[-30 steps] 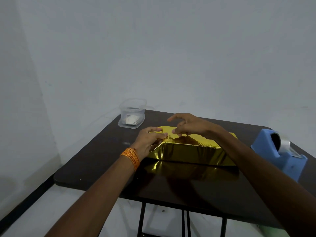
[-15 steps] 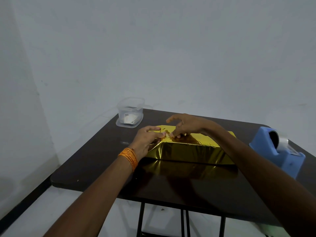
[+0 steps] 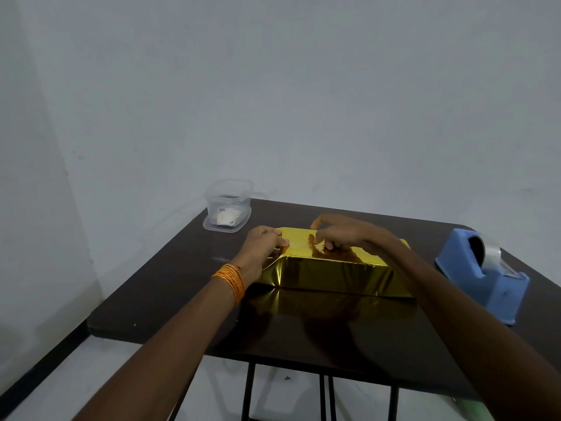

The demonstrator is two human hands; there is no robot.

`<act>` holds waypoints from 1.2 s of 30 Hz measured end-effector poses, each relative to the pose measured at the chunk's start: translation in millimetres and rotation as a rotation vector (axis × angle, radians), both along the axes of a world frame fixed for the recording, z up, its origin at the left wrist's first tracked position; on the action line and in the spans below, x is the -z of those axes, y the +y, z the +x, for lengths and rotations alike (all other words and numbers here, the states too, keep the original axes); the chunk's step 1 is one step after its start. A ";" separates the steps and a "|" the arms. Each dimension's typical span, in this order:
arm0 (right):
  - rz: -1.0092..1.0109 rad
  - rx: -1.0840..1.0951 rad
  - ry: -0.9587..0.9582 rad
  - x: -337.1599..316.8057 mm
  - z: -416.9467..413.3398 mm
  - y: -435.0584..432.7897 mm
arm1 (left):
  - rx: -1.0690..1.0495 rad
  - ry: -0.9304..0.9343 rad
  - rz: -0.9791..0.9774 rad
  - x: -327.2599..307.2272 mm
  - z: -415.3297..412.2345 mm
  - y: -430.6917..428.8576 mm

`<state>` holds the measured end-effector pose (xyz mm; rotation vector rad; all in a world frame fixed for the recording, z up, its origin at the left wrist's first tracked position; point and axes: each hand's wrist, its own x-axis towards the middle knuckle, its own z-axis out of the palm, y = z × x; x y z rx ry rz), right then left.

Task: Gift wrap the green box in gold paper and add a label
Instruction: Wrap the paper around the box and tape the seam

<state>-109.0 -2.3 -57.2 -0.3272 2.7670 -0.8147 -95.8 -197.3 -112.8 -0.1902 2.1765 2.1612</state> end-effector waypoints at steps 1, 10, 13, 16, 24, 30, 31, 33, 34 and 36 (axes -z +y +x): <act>0.001 0.004 0.019 2.0 -0.1 -2.4 | -0.007 0.011 -0.009 -1.7 1.7 1.3; 0.090 -0.006 0.291 27.2 0.5 -3.9 | 0.007 0.047 -0.113 3.0 0.8 1.4; 0.092 0.003 0.351 32.0 4.2 -4.4 | 0.023 0.010 -0.099 -1.6 2.2 2.2; 0.097 0.038 0.399 37.8 7.6 -5.5 | 0.038 -0.010 -0.101 -3.1 4.2 2.0; 0.112 0.046 0.513 45.0 19.4 -9.6 | 0.012 0.026 -0.098 -1.7 8.7 4.8; 0.039 0.081 0.522 45.9 21.3 -6.7 | 0.004 0.054 -0.126 -2.5 11.7 7.9; 0.041 0.098 0.534 46.4 22.5 -8.6 | 0.000 0.062 -0.143 -2.4 11.5 8.3; 0.049 0.135 0.566 48.3 24.2 -13.7 | -0.010 0.073 -0.175 -1.7 10.3 9.1; 0.070 0.153 0.588 48.9 25.1 -16.3 | -0.020 0.076 -0.186 -1.5 10.2 9.6; 0.113 0.180 0.622 50.2 26.1 -19.8 | -0.040 0.080 -0.196 -0.2 9.1 10.6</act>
